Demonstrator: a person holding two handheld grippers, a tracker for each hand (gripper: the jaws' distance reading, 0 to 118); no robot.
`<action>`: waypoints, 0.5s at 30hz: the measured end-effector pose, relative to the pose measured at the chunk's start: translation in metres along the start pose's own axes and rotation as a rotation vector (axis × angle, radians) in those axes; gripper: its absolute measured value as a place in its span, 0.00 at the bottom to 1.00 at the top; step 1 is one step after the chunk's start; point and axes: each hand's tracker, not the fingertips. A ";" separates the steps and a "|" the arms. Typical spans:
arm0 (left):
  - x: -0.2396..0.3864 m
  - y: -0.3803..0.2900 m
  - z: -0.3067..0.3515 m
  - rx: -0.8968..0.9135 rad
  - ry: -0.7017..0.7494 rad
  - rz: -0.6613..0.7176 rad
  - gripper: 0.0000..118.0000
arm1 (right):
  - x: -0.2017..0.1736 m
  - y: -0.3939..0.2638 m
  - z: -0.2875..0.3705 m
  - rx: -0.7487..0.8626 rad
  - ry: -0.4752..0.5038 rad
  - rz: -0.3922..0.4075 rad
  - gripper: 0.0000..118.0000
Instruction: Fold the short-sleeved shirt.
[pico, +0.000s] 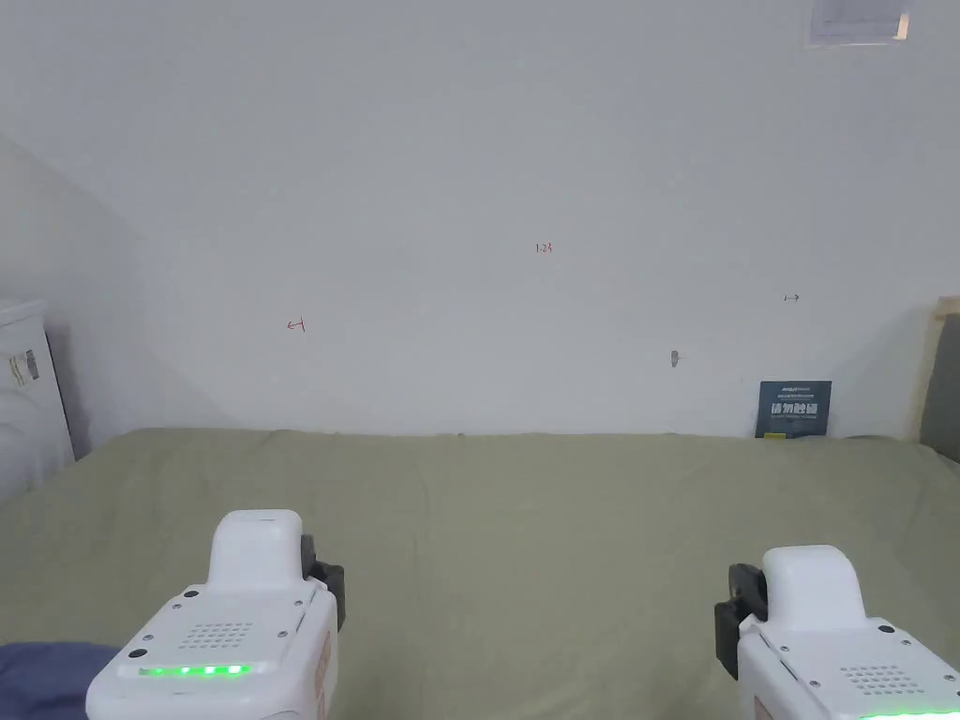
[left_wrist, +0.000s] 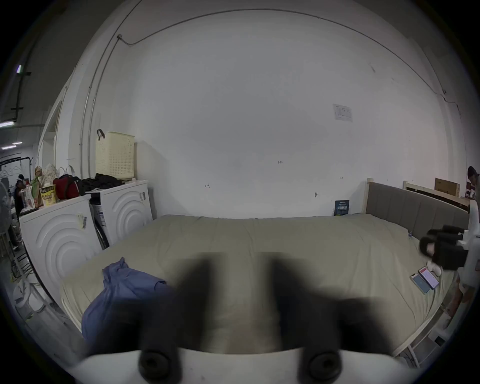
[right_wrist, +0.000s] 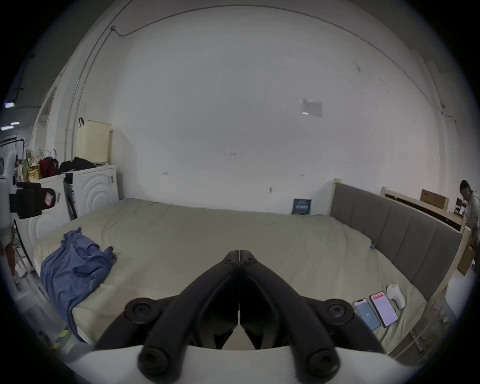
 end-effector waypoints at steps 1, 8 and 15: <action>-0.003 -0.001 -0.001 -0.009 -0.012 0.014 0.00 | 0.003 0.002 0.001 -0.019 0.021 -0.009 0.00; -0.003 -0.005 -0.003 -0.018 -0.022 0.014 0.00 | -0.007 -0.003 -0.001 0.005 -0.027 0.019 0.00; -0.007 -0.004 -0.005 -0.039 -0.009 -0.007 0.00 | -0.004 -0.003 -0.008 -0.016 -0.034 0.027 0.00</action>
